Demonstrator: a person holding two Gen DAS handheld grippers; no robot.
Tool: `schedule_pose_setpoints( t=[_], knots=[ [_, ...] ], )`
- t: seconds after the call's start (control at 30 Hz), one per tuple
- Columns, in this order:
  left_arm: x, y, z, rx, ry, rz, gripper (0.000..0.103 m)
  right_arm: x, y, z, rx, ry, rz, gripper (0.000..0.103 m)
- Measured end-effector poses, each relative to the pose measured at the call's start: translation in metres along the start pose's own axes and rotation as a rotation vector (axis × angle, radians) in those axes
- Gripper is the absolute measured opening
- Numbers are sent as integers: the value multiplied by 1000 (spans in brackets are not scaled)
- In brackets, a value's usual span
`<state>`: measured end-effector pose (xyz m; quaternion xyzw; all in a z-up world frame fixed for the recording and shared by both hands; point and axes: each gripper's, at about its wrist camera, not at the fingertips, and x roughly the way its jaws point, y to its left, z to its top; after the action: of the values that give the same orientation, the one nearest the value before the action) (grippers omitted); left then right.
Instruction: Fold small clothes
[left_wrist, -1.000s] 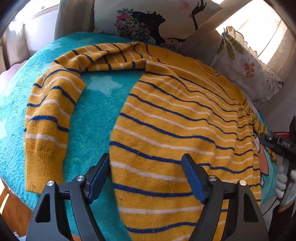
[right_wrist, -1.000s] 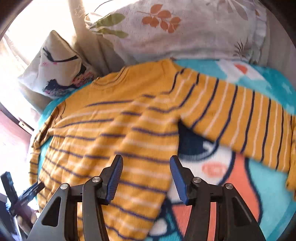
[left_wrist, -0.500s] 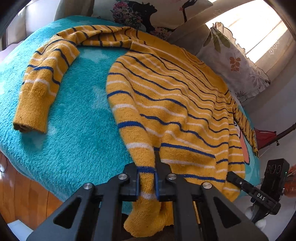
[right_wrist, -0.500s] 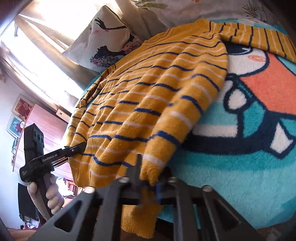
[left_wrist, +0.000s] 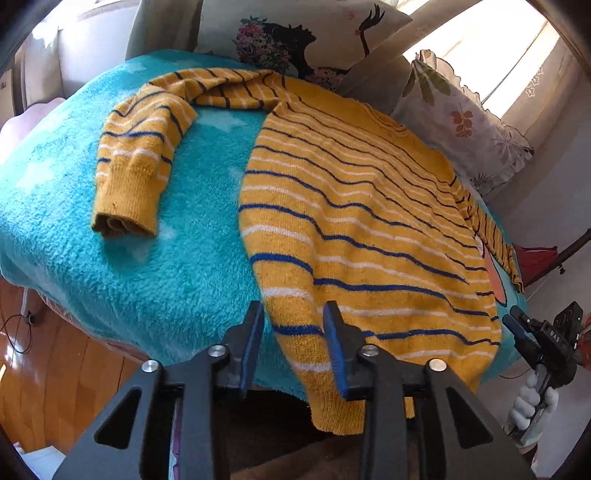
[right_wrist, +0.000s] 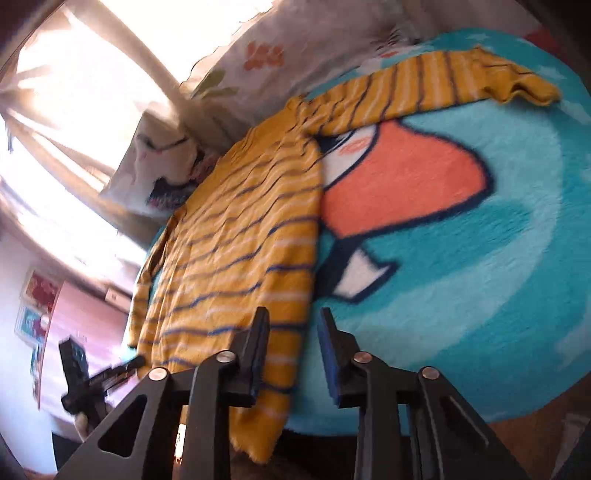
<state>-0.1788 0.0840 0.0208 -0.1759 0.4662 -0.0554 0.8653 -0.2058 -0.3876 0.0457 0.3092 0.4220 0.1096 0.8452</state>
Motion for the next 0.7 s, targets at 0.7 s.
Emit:
schedule_pose_setpoints(
  t=[0.7],
  knots=[
    [41, -37, 55, -10, -2, -52, 62, -55, -105, 211, 22, -502, -910, 60]
  ],
)
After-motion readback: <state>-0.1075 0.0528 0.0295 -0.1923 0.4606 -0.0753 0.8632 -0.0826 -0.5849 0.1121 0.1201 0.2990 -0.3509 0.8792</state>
